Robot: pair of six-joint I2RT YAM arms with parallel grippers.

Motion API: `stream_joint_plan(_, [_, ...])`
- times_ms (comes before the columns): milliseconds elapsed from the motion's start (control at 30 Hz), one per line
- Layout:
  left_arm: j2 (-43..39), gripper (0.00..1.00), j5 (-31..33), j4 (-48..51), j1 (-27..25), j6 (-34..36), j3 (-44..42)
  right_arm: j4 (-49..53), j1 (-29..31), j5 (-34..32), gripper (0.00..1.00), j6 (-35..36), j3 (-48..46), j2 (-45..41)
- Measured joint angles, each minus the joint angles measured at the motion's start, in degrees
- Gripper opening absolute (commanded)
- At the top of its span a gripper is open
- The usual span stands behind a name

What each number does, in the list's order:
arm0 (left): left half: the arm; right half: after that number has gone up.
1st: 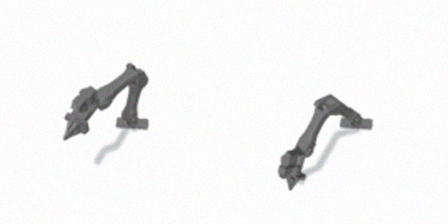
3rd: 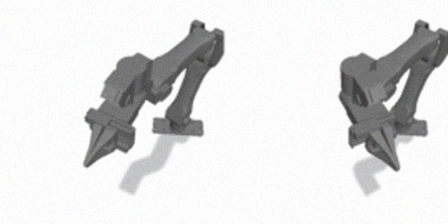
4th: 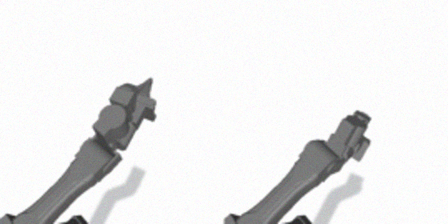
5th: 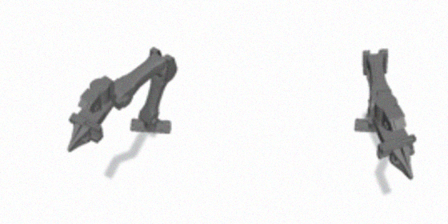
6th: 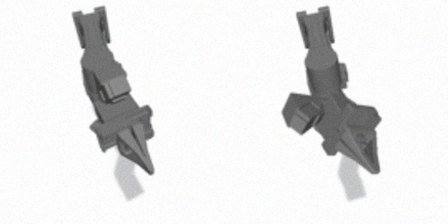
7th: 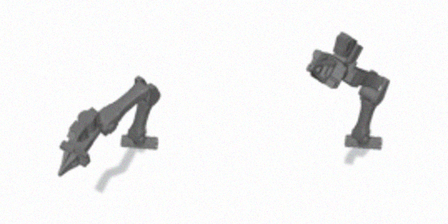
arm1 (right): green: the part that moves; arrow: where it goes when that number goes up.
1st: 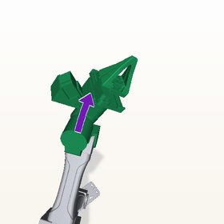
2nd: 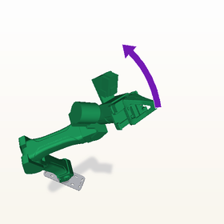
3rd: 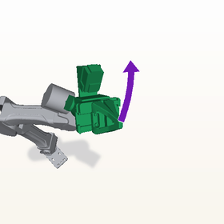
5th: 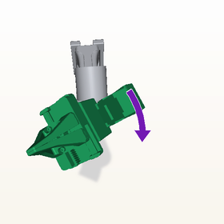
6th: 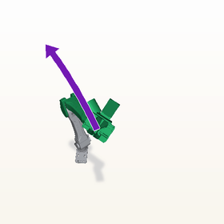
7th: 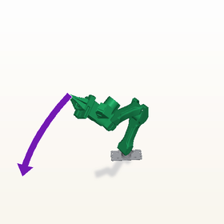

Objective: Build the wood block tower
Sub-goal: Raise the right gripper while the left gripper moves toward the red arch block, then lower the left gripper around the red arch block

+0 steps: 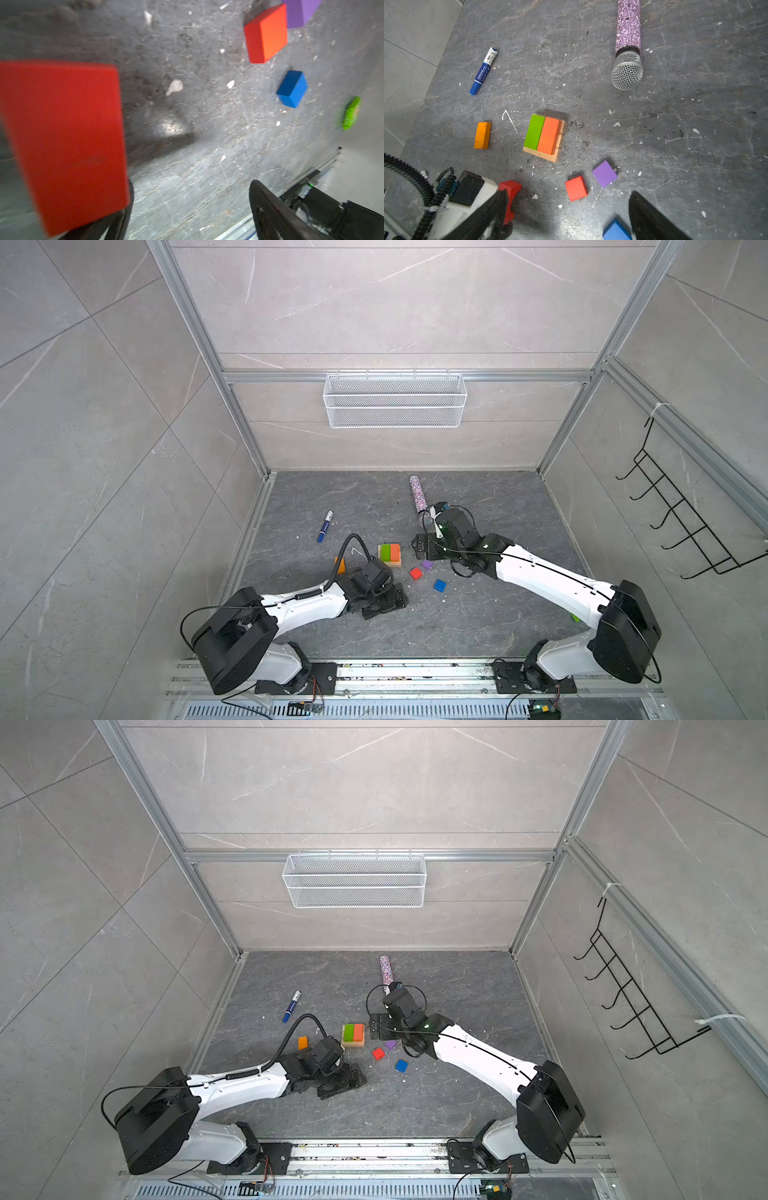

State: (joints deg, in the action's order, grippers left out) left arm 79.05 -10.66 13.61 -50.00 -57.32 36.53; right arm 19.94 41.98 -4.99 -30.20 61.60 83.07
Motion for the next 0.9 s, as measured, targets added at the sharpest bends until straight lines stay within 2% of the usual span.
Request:
stream_joint_plan(167, [-3.43, 0.91, 2.27, 10.14, 0.39, 3.58, 2.36, 0.0, 0.0, -0.07, 0.89, 0.0, -0.02, 0.0])
stream_joint_plan(300, [-6.54, 0.91, 2.82, 14.19, 3.19, 6.19, 2.34, 0.0, 0.0, 0.0, 0.88, -0.07, -0.02, 0.0])
stream_joint_plan(667, [-4.83, 0.92, 3.08, 17.97, 8.92, 16.98, 2.97, 0.24, 0.0, 0.02, 0.88, -0.2, -0.28, -1.14])
stream_joint_plan(900, [-2.69, 0.92, 1.92, 15.08, 9.33, 21.7, 3.89, 0.55, 0.0, 0.0, 0.89, -0.2, -1.05, -2.25])
